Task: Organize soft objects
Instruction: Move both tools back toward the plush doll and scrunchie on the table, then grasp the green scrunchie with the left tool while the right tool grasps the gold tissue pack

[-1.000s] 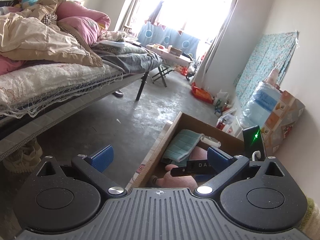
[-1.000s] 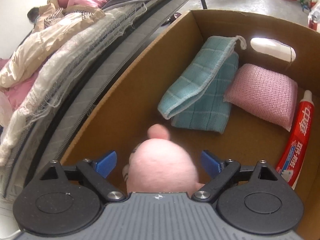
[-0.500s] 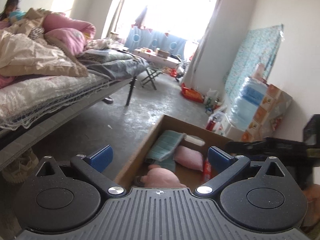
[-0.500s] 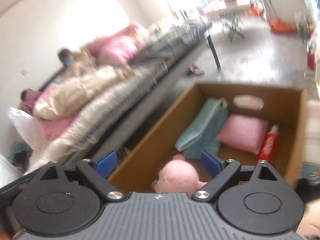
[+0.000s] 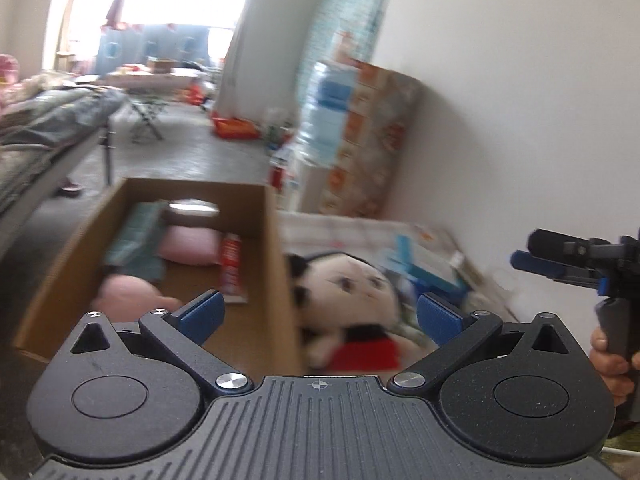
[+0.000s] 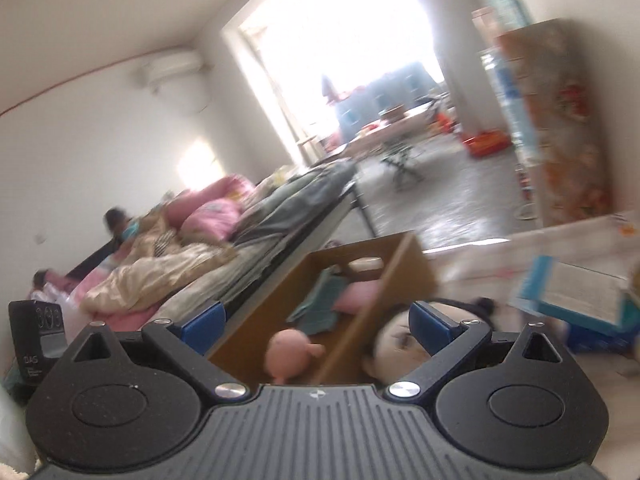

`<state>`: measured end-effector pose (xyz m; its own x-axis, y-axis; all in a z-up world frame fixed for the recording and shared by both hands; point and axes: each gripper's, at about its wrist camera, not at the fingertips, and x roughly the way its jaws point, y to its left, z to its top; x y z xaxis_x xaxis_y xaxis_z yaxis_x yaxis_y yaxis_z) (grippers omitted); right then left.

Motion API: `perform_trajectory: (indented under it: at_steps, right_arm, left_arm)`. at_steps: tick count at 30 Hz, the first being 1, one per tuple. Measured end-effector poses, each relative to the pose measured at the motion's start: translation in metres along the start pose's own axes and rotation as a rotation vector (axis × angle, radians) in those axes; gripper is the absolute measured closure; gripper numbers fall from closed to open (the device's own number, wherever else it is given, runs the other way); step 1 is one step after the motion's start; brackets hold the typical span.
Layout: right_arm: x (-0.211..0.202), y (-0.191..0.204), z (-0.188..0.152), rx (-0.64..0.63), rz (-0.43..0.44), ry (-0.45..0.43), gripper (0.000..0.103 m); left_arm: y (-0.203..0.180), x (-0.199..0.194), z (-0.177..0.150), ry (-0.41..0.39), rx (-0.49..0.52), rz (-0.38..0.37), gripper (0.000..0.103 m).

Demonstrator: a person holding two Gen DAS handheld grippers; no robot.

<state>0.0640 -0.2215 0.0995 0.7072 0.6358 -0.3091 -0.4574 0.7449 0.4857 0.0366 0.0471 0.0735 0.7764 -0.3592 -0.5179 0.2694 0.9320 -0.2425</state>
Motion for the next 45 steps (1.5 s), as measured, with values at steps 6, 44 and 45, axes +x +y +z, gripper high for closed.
perform_trajectory:
  at_steps: [6,44,45]
  right_arm:
    - [-0.050,-0.047,-0.053,0.113,-0.184,-0.126,0.003]
    - [-0.059,-0.199,-0.120,0.398,-0.239,-0.229,0.039]
    - [-0.060,-0.199,-0.121,0.398,-0.238,-0.230,0.039]
  left_arm:
    - [-0.059,0.045,-0.026,0.101,0.113,-0.149,0.000]
    - [-0.148,0.249,-0.065,0.496,0.293,-0.175,0.088]
    - [-0.149,0.242,-0.067,0.506,0.292,-0.192,0.088]
